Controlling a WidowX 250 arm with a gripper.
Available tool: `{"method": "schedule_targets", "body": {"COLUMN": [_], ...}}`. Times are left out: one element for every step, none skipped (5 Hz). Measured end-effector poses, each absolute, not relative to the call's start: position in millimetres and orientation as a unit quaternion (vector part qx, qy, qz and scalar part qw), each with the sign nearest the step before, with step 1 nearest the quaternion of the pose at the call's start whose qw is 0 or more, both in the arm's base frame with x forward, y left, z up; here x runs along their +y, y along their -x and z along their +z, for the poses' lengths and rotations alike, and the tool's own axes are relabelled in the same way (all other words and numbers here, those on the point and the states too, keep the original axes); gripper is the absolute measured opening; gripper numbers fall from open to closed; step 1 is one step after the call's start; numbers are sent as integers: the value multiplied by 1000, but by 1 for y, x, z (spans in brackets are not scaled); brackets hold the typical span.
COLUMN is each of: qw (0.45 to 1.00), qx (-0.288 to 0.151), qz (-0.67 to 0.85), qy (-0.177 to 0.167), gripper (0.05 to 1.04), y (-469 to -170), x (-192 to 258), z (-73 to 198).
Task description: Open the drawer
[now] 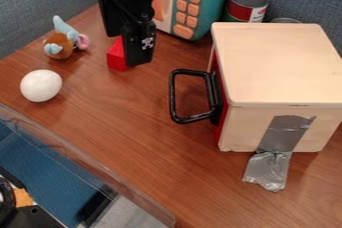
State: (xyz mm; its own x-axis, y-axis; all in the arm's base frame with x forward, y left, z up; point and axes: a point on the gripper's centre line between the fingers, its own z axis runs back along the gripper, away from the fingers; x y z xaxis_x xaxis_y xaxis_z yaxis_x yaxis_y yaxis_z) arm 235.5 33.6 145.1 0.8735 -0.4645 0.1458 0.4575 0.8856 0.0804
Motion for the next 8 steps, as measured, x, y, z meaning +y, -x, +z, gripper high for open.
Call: {"method": "schedule_targets", "body": {"qw": [971, 984, 991, 996, 995, 994, 991, 989], "qx": [-72, -80, -87, -76, -93, -105, -129, -135], "qz": [-226, -159, -94, -49, -12, -5, 15, 45], "qy": [-17, -19, -26, -23, -34, -21, -23, -26], "gripper": [998, 998, 998, 998, 998, 998, 998, 998], "y": [-234, -238, -246, -252, -259, -268, -280, -288], "x": [33, 13, 1, -9, -9, -8, -3, 7], "z": [139, 125, 112, 95, 92, 85, 90, 84]}}
